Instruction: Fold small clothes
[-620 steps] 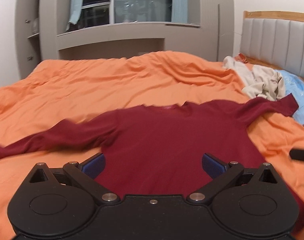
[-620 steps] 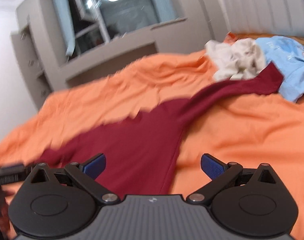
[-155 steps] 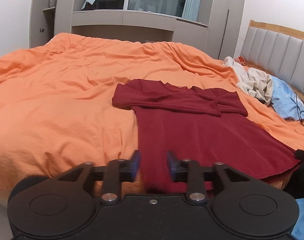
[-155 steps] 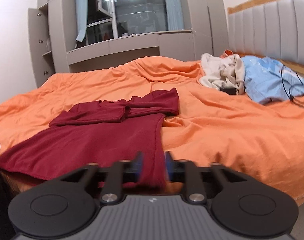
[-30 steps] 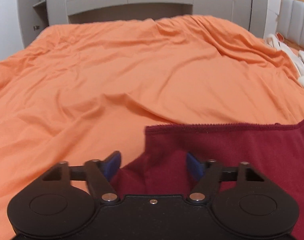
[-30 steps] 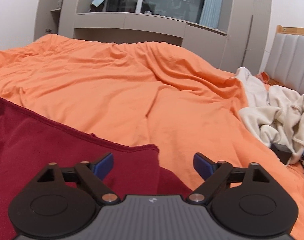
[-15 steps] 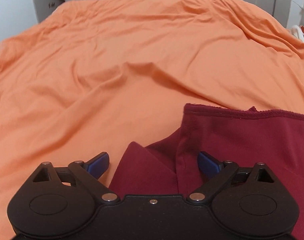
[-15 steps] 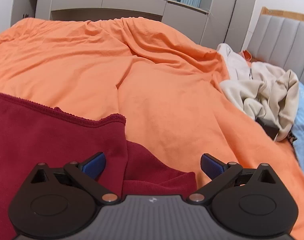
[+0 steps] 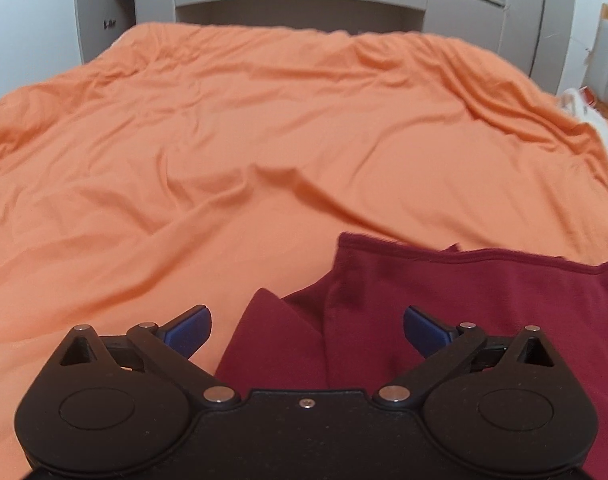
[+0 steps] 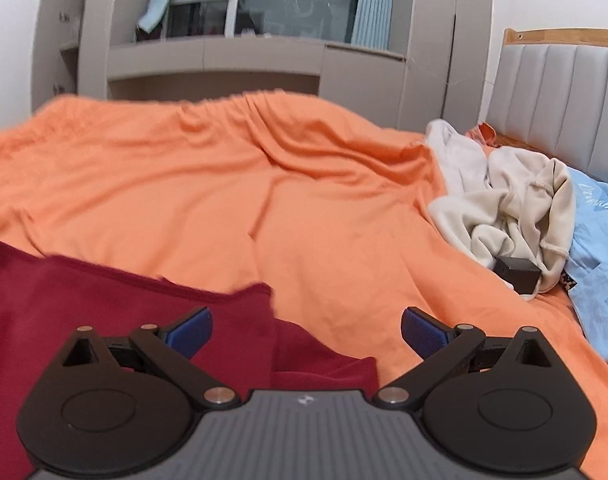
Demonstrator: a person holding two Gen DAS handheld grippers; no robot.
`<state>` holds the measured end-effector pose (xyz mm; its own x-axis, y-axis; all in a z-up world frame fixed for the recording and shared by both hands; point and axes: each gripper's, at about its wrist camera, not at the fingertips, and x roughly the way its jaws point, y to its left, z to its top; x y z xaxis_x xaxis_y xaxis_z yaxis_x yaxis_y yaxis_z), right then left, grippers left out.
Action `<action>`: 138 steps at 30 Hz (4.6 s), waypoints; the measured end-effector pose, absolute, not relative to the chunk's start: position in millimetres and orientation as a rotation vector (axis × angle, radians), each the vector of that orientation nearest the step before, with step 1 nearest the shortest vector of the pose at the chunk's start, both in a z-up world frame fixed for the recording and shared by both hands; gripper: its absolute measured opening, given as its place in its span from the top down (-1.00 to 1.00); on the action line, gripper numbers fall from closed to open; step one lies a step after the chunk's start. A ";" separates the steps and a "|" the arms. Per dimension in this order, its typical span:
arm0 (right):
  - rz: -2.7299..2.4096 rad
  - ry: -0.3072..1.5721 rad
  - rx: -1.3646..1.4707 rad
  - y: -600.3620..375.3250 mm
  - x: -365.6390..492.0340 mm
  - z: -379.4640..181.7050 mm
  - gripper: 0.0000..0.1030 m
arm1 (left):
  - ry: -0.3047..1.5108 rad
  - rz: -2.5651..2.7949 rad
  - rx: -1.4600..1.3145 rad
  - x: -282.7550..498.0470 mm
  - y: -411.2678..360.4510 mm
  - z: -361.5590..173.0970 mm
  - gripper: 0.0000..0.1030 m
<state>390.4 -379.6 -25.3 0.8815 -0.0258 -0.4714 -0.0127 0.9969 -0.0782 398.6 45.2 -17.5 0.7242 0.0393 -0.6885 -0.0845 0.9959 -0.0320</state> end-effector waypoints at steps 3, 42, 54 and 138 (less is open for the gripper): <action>0.038 0.463 -0.070 -368.3 371.8 -13.7 -1.00 | 0.729 0.053 -0.052 382.3 39.3 -5.5 -0.99; 0.303 0.639 -0.023 -279.4 328.2 -62.2 -1.00 | 0.855 -0.243 -0.434 276.9 62.9 -42.5 -0.99; 0.303 0.640 -0.017 -278.6 327.5 -63.2 -1.00 | 0.763 -0.146 -0.583 293.1 77.3 -55.8 -0.44; 0.261 0.606 0.201 -389.0 341.6 -37.6 0.92 | 0.494 -0.591 0.325 257.4 -174.3 -28.9 0.71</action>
<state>341.6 -389.0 -37.6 0.7907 0.2997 -0.5338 -0.1824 0.9477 0.2620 257.4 -174.3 -28.9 0.7202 -0.4490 -0.5289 0.6003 0.7855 0.1505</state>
